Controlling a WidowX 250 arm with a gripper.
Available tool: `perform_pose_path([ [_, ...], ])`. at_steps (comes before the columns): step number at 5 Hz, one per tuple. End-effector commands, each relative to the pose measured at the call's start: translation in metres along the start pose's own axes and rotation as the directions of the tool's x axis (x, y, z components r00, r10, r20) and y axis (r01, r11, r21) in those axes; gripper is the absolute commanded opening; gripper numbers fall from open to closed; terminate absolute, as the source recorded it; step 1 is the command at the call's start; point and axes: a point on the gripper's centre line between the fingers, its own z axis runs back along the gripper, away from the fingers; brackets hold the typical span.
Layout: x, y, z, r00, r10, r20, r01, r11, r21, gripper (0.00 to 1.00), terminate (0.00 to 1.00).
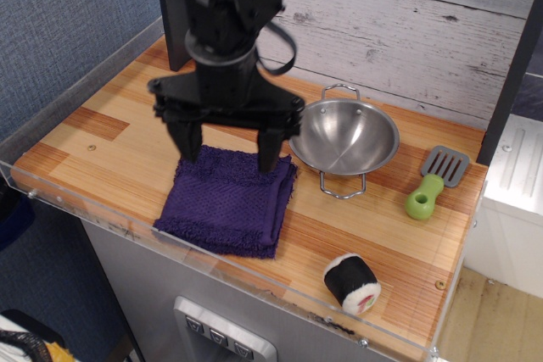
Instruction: Move the blue cloth away from edge of the table.
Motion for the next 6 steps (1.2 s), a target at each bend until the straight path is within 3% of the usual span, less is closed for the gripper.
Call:
perform_pose_path([
  [1, 0.001, 0.01, -0.031, 0.999, -0.032, -0.036, 0.032, 0.999, 0.003, 1.0, 0.0],
  [4, 0.0, 0.002, -0.061, 0.996, -0.071, -0.048, 0.071, 0.997, -0.014, 1.0, 0.0],
  [6, 0.005, 0.007, -0.066, 0.996, -0.07, -0.056, 0.07, 0.998, -0.003, 1.0, 0.0],
])
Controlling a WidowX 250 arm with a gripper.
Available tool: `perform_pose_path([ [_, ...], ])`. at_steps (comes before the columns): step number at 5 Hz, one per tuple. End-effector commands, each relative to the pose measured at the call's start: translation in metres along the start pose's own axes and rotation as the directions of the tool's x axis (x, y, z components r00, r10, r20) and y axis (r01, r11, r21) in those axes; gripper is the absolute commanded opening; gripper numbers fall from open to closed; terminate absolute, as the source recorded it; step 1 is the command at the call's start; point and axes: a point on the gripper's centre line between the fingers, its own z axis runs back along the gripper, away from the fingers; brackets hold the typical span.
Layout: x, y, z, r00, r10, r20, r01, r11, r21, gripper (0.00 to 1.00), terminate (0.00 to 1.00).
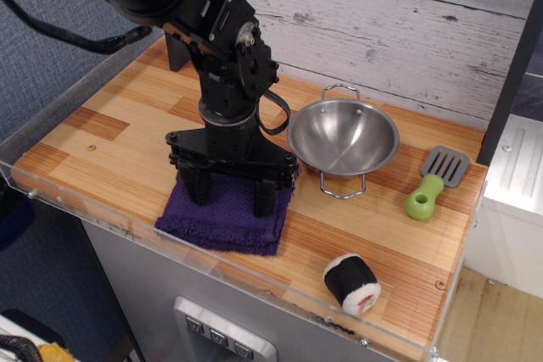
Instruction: Move the blue cloth away from edge of the table.
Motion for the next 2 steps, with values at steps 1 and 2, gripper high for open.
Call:
perform_pose_path([
  [1, 0.012, 0.016, 0.002, 0.999, 0.042, 0.019, -0.042, 0.999, 0.013, 1.0, 0.0],
  [2, 0.021, 0.027, 0.0, 0.998, 0.063, 0.021, -0.064, 0.998, 0.022, 1.0, 0.0],
])
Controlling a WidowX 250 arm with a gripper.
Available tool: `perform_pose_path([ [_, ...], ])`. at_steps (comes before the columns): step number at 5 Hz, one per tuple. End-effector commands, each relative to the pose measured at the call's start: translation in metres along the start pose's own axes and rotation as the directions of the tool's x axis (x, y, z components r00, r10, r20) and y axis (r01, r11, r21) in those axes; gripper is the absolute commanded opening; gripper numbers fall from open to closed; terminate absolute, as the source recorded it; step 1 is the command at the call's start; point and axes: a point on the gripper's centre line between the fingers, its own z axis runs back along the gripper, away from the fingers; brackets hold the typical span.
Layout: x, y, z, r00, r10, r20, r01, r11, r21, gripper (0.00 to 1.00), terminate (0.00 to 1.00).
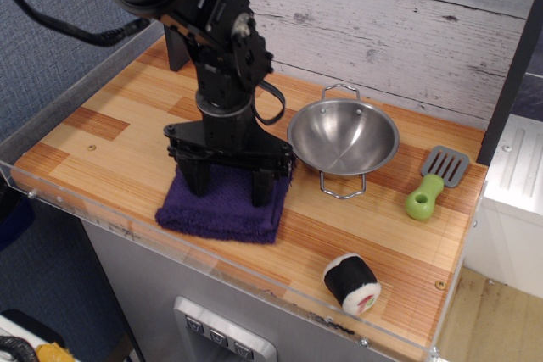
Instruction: Move the blue cloth away from edge of the table.
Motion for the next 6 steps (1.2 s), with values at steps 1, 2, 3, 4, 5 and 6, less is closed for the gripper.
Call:
perform_pose_path([
  [1, 0.024, 0.028, 0.001, 0.998, 0.066, 0.024, -0.066, 0.997, 0.028, 1.0, 0.0],
  [2, 0.038, 0.037, -0.001, 0.996, 0.085, 0.026, -0.086, 0.995, 0.04, 1.0, 0.0],
  [3, 0.054, 0.046, -0.005, 0.993, 0.112, 0.031, -0.113, 0.992, 0.048, 1.0, 0.0],
  [4, 0.075, 0.057, -0.005, 0.99, 0.134, 0.044, -0.136, 0.989, 0.056, 1.0, 0.0],
  [5, 0.097, 0.067, -0.004, 0.986, 0.152, 0.069, -0.156, 0.986, 0.059, 1.0, 0.0],
  [6, 0.115, 0.074, -0.001, 0.982, 0.164, 0.095, -0.169, 0.984, 0.055, 1.0, 0.0],
])
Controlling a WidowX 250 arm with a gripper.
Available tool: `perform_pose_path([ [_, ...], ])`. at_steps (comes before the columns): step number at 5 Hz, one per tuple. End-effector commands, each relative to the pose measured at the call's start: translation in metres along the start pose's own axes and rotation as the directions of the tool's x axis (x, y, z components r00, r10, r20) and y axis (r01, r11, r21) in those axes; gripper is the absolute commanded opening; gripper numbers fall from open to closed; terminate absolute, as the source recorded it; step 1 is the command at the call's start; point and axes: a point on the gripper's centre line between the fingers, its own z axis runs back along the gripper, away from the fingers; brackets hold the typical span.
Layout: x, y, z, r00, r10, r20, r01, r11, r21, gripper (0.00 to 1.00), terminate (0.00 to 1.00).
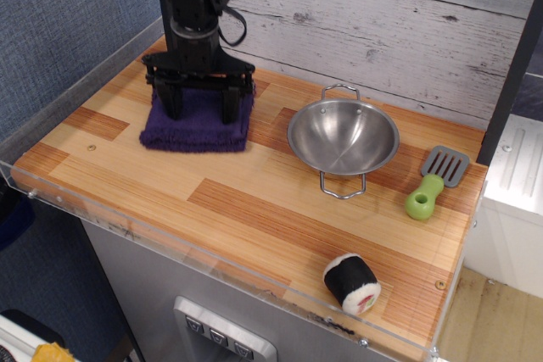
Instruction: Move the blue cloth away from edge of the table.
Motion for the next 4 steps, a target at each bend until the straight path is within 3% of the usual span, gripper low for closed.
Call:
perform_pose_path([
  [1, 0.037, 0.013, 0.018, 0.996, 0.032, 0.079, -0.031, 0.999, -0.012, 1.0, 0.0],
  [3, 0.058, 0.013, 0.027, 0.995, 0.022, 0.101, -0.02, 1.0, -0.021, 1.0, 0.0],
  [4, 0.054, 0.009, 0.028, 0.996, 0.014, 0.093, -0.012, 1.0, -0.028, 1.0, 0.0],
])
